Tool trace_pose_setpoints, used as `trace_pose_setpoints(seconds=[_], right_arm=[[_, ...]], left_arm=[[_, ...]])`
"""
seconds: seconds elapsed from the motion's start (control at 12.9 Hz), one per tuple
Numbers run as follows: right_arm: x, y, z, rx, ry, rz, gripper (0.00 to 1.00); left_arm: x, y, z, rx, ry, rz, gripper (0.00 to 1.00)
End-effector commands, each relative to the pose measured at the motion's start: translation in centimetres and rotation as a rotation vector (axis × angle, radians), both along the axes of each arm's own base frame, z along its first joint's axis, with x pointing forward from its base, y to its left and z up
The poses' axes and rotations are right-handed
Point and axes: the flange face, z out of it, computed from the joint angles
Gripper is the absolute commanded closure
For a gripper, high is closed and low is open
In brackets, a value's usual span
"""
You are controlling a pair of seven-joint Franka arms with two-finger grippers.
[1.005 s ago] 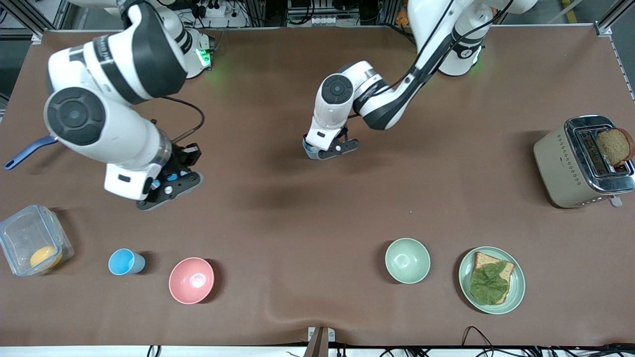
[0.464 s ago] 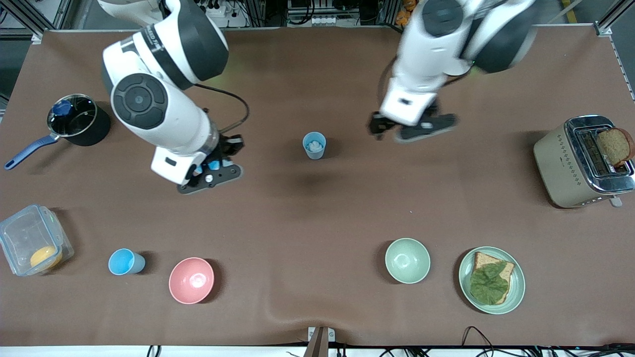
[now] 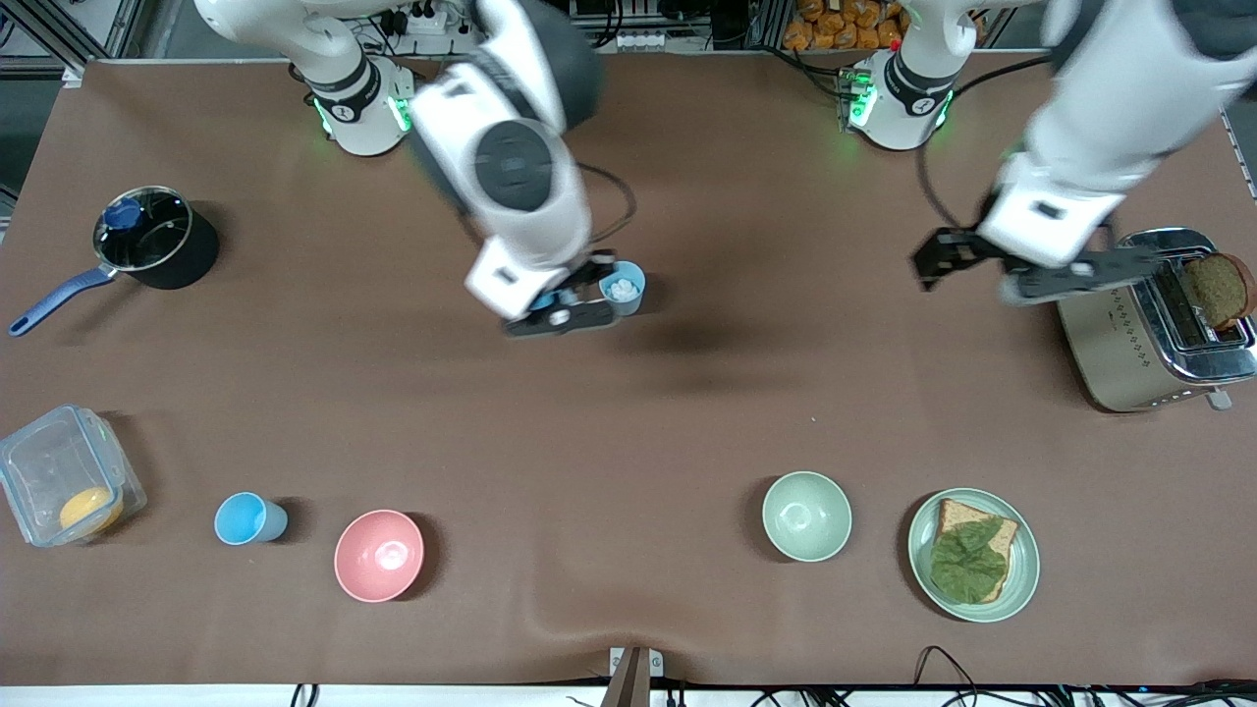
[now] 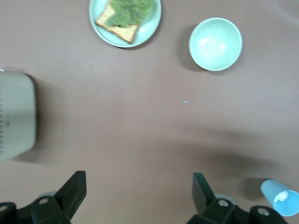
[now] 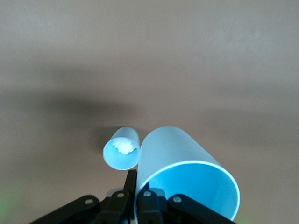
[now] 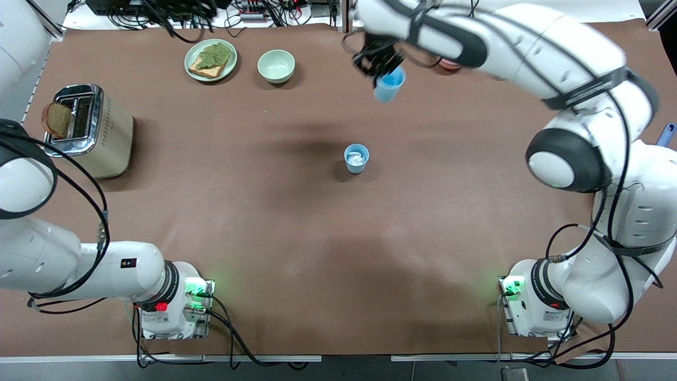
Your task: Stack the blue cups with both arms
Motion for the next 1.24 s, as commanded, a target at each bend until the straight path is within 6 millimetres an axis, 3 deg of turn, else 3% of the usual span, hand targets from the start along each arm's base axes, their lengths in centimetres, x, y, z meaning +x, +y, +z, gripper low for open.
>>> trace_pose_setpoints(seconds=[0.0,0.23,0.39,0.62,1.16], right_arm=[[-2.0,3.1,-3.6,-0.073,0.001,-0.070,1.00],[-3.9,5.1,-6.8,-0.120,0.019,-0.210,1.00],[-5.7,6.6,-9.0,-0.117,-0.001,-0.238,1.00],[-6.8,7.8,-11.3,-0.106,-0.021,-0.250,1.00],[-8.5,9.0,-13.5,-0.146,-0.022,-0.256,1.00]], left_arm=[[0.1,2.3,2.8,0.005,0.007,-0.012,0.00],[0.5,6.3,3.3,-0.007,0.018,-0.052,0.00],[0.1,8.0,3.7,-0.010,0.032,-0.046,0.00],[-0.4,10.1,4.3,-0.007,0.037,-0.067,0.00],[-0.5,9.8,4.3,-0.050,0.048,-0.072,0.00]])
